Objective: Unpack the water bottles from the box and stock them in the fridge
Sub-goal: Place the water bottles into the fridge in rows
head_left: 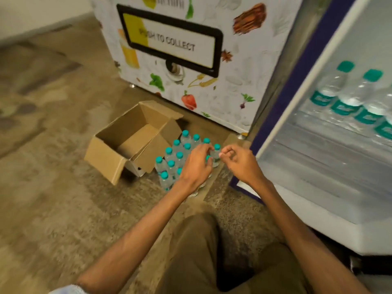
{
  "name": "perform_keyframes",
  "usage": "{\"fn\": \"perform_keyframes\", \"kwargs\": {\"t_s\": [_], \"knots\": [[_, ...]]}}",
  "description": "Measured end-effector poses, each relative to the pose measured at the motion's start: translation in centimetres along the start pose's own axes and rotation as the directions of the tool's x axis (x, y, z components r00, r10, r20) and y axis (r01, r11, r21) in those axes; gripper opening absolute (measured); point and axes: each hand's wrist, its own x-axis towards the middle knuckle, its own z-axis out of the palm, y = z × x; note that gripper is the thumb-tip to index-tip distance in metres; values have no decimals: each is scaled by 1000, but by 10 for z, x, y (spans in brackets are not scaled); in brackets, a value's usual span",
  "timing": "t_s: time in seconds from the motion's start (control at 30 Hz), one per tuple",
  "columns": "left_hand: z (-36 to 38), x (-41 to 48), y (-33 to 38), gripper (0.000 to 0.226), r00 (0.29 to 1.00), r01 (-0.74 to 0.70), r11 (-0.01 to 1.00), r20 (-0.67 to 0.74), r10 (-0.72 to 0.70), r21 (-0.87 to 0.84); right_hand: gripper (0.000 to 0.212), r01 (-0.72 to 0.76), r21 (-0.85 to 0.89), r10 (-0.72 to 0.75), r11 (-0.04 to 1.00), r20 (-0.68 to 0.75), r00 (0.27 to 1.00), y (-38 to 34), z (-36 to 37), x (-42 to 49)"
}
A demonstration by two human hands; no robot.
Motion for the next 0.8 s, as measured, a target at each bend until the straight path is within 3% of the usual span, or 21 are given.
{"fn": "perform_keyframes", "kwargs": {"t_s": [0.13,0.3,0.57,0.8], "knots": [[-10,-11,-75,37,952,238,958,158,-263,163,26,-71,-100,95,992,268,959,6,69,23],[-16,-23,-128,44,885,298,908,272,-379,295,40,-55,-272,178,961,452,874,11,143,35],[-10,-36,-175,48,856,244,855,313,-412,458,51,-14,-419,225,908,461,858,26,192,28],[-9,-38,-174,38,878,175,874,330,-347,454,39,12,-354,133,935,380,916,31,191,23]]}}
